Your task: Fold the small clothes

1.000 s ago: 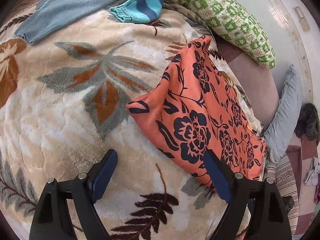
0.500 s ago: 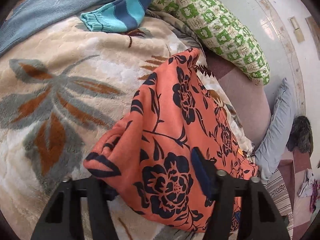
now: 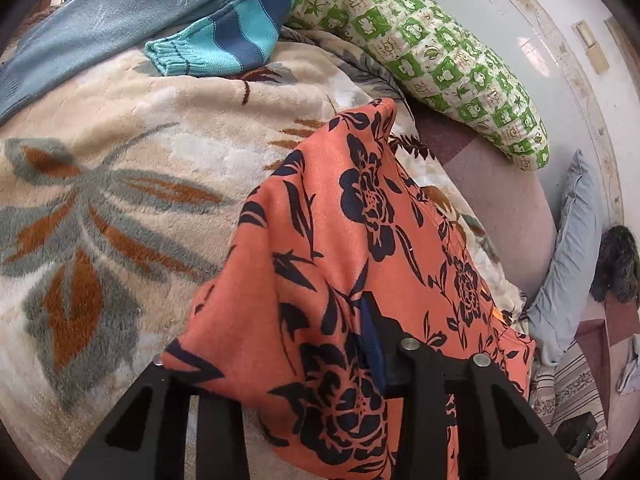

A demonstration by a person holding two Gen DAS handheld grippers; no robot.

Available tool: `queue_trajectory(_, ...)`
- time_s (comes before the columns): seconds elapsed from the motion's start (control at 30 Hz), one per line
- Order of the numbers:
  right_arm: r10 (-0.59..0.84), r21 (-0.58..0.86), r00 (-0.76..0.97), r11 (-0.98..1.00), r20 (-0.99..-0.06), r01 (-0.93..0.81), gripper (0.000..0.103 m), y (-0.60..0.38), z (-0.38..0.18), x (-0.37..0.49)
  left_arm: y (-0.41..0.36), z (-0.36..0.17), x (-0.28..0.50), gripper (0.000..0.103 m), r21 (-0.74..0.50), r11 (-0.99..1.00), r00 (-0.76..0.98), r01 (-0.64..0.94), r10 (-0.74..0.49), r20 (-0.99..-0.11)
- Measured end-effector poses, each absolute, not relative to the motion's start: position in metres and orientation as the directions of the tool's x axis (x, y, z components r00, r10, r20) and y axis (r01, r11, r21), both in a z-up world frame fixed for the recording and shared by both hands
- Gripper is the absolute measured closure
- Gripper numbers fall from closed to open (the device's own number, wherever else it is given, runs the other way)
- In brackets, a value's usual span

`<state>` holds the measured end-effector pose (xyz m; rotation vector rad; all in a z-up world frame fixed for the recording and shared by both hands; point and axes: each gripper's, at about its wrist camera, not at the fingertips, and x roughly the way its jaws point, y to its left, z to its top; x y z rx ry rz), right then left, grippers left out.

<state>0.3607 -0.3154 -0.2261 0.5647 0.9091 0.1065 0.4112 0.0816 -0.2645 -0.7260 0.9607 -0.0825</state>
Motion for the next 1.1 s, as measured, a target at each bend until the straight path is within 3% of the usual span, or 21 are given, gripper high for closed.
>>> queue_trajectory(0.13,0.324,0.521,0.650,0.843,-0.687,0.130,0.069,-0.318,-0.220,0.356,0.087,-0.264,0.408,0.074,-0.636,0.732,0.604,-0.243,-0.399,-0.690)
queue_trajectory(0.33,0.316,0.483,0.592,0.864,-0.741,0.144,0.069,-0.311,-0.233,0.360,0.085,-0.248,0.403,0.077,-0.672,0.719,0.643,-0.180,-0.430,-0.633)
queue_trajectory(0.5,0.374,0.551,0.642,0.829,-0.669,0.091,0.069,-0.305,-0.219,0.356,0.079,-0.238,0.402,0.078,-0.667,0.735,0.665,-0.122,-0.438,-0.604)
queue_trajectory(0.63,0.407,0.515,0.528,0.854,-0.745,0.068,0.068,-0.277,-0.244,0.369,0.075,-0.235,0.401,0.078,-0.665,0.740,0.669,-0.105,-0.442,-0.597)
queue_trajectory(0.77,0.415,0.539,0.548,0.839,-0.727,0.080,0.069,-0.283,-0.231,0.365,0.068,-0.217,0.391,0.082,-0.653,0.755,0.683,-0.060,-0.446,-0.578)
queue_trajectory(1.1,0.346,0.639,0.708,0.745,-0.616,0.191,0.069,-0.379,-0.204,0.340,-0.072,-0.142,0.359,0.087,-0.534,0.814,0.649,0.227,-0.535,-0.540)
